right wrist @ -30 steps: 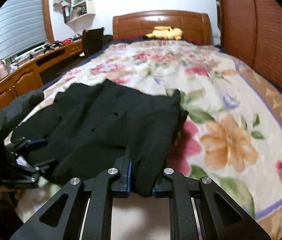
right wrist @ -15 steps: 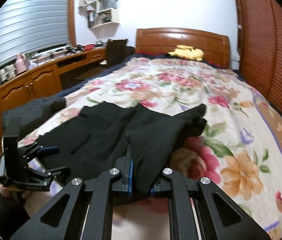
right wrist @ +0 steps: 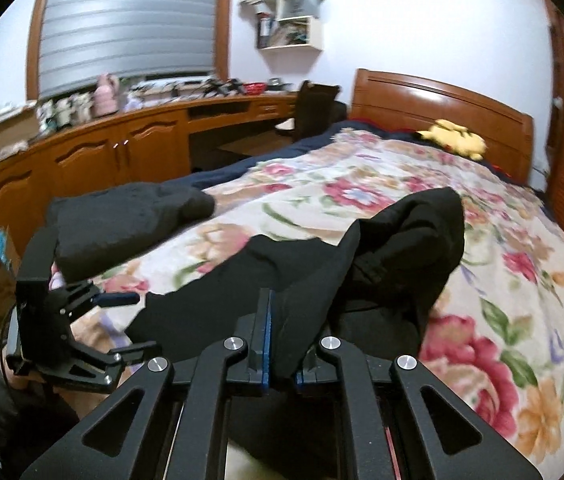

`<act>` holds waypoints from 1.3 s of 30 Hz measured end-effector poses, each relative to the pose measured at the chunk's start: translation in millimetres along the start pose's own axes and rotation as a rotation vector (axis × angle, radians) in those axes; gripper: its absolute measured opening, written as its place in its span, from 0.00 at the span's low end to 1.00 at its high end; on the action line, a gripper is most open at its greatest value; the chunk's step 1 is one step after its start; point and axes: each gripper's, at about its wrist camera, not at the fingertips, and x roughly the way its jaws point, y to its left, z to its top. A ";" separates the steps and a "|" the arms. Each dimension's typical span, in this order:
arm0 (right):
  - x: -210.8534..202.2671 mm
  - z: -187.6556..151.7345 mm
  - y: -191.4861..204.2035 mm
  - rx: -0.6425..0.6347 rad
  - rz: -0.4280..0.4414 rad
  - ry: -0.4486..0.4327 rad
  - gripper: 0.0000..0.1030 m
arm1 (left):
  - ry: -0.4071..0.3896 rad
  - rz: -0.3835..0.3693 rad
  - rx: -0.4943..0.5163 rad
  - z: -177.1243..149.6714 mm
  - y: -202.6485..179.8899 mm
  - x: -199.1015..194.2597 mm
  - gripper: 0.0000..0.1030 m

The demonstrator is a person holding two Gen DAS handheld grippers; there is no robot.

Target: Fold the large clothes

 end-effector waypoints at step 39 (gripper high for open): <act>112.5 -29.2 -61.6 0.074 -0.141 0.109 0.63 | -0.095 0.051 -0.123 -0.8 45.4 -19.2 0.79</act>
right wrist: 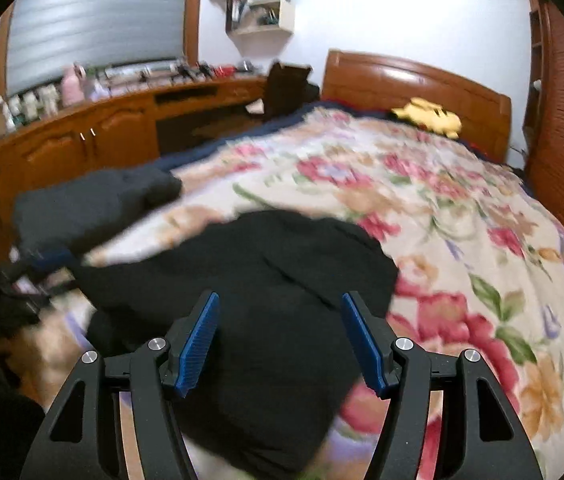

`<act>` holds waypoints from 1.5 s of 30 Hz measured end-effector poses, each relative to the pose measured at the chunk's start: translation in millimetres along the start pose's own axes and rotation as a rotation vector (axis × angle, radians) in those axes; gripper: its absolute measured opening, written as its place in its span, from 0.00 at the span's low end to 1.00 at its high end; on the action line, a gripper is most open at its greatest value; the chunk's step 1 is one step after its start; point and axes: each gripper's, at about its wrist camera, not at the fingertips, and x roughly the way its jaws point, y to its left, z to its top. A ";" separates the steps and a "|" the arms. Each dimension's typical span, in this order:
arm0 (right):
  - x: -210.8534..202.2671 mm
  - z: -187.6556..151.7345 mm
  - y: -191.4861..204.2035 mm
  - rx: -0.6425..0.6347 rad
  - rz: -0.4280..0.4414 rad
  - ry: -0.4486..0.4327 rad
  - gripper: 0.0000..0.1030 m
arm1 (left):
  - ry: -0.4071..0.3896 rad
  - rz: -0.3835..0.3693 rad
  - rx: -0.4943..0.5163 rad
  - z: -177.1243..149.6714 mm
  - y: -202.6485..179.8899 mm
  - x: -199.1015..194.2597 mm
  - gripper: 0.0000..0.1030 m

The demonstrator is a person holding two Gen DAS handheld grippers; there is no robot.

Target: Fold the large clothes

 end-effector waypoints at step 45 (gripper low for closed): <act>-35.9 -54.8 8.4 0.022 0.051 0.039 0.61 | -0.057 -0.072 0.066 14.9 -62.4 -46.3 0.06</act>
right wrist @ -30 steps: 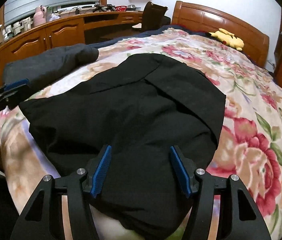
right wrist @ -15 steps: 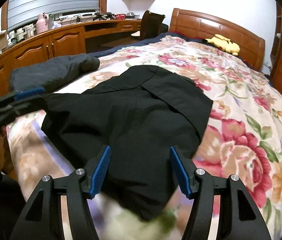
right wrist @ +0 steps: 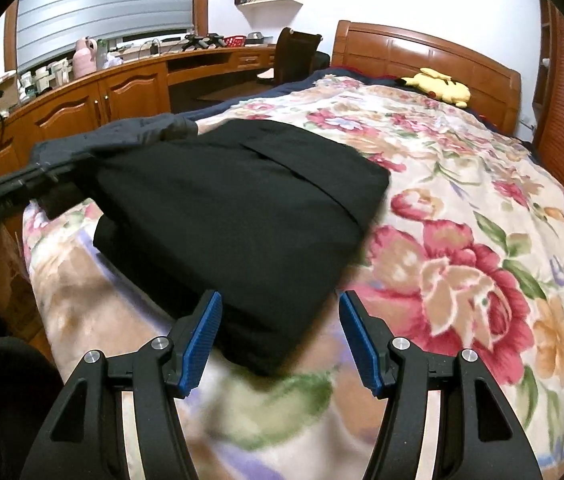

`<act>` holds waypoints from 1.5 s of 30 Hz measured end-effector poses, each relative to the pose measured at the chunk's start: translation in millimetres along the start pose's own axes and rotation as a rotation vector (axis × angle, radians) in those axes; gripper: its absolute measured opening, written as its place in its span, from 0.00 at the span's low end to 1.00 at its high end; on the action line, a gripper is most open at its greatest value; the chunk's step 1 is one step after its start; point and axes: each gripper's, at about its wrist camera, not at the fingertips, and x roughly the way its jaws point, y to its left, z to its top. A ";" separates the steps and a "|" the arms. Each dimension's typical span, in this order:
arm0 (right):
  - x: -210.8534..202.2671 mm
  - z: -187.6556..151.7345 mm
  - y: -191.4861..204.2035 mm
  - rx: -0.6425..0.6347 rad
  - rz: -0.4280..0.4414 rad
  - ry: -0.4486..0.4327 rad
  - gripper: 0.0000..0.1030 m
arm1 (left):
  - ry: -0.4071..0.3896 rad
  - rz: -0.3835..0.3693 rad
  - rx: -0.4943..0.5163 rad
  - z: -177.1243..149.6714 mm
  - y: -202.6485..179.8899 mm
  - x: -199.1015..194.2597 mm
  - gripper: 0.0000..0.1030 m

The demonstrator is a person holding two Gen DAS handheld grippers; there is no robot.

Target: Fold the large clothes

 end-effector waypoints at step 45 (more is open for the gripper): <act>58.3 30.3 -20.0 0.019 0.016 -0.033 0.61 | 0.077 0.097 0.040 -48.6 37.8 8.2 0.46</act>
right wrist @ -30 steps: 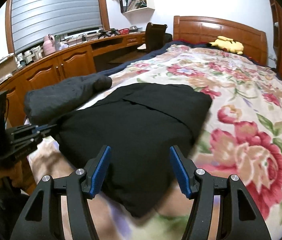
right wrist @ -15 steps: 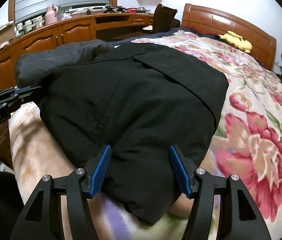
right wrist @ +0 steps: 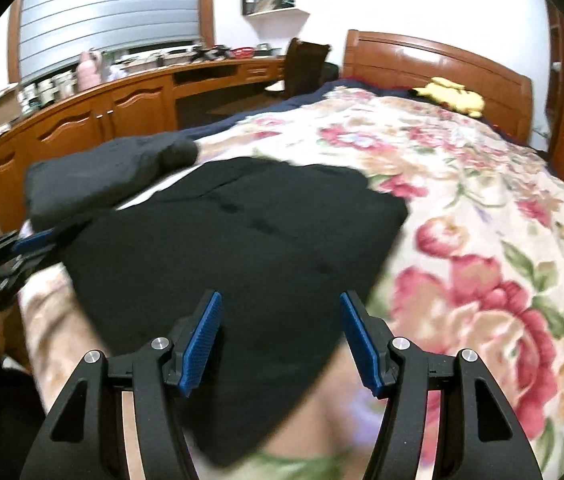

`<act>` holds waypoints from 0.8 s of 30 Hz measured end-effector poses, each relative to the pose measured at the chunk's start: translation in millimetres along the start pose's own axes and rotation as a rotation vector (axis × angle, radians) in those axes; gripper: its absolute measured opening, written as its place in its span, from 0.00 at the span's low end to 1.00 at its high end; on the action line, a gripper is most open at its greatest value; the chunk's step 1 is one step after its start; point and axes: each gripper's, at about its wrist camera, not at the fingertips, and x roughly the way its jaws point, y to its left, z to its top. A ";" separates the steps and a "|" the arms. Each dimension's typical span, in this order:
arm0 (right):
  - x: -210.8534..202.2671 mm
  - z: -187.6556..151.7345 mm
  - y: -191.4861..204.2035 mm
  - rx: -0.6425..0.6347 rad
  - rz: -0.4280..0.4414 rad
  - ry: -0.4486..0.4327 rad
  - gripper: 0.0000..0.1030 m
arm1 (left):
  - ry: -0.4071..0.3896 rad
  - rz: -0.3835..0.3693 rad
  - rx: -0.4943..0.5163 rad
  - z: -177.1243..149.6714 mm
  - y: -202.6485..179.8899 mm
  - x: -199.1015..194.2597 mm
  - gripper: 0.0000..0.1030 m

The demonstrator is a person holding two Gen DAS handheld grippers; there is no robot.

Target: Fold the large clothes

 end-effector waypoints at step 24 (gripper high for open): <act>120.7 48.2 -43.8 0.147 -0.073 0.031 0.77 | 0.098 0.022 -0.018 -18.9 31.0 21.0 0.74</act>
